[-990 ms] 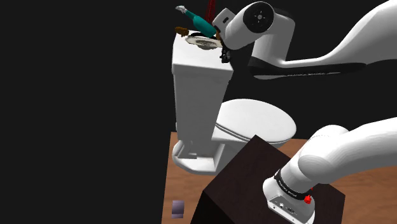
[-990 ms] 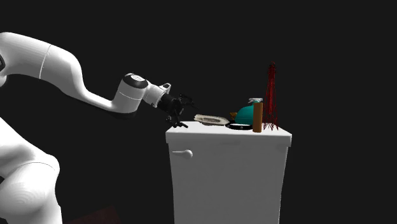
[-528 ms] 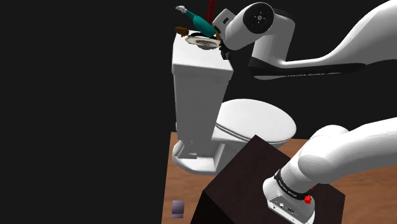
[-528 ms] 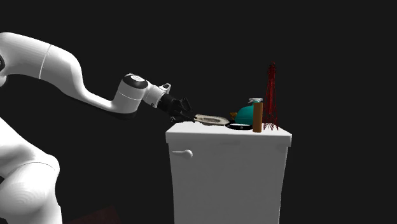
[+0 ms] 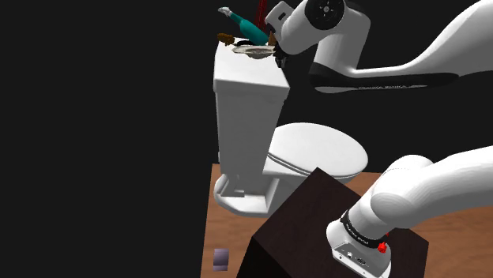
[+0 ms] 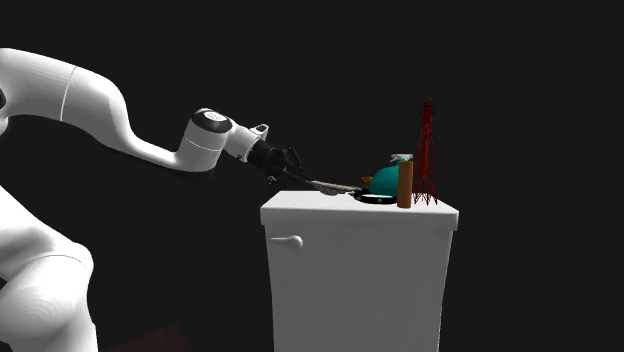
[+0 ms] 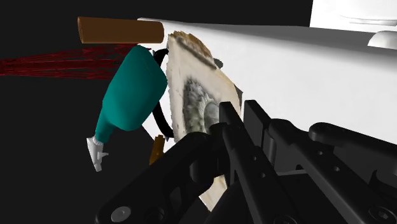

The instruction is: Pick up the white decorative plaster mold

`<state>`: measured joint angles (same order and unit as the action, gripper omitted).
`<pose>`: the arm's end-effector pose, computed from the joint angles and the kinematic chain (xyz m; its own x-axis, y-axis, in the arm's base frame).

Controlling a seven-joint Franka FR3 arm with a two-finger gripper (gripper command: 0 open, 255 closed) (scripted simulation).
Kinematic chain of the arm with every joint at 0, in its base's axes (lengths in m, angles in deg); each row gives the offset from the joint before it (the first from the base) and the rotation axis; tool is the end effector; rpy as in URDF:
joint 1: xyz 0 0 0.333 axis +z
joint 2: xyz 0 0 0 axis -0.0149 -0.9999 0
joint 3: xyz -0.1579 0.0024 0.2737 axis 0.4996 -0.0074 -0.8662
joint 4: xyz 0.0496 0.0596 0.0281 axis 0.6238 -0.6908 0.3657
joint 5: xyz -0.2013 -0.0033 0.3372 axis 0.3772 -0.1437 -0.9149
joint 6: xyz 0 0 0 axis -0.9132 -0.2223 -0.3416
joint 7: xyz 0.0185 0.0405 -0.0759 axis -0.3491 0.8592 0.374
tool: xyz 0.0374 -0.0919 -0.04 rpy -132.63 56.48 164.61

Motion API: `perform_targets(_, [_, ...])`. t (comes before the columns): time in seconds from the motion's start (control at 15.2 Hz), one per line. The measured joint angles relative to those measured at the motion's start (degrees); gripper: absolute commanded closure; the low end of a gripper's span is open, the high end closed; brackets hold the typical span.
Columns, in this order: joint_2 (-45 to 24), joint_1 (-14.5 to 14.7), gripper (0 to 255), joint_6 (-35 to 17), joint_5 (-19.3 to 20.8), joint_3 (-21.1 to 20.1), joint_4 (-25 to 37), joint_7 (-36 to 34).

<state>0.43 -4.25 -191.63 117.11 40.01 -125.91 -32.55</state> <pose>0.4354 0.0176 0.5749 0.6421 0.7604 -0.0979 0.4358 -0.2569 0.8626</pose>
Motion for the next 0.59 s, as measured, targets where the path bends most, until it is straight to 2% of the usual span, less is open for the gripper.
perform_targets(0.59, [0.5,1.6,255,3.9,-4.5,0.8,5.2,6.4])
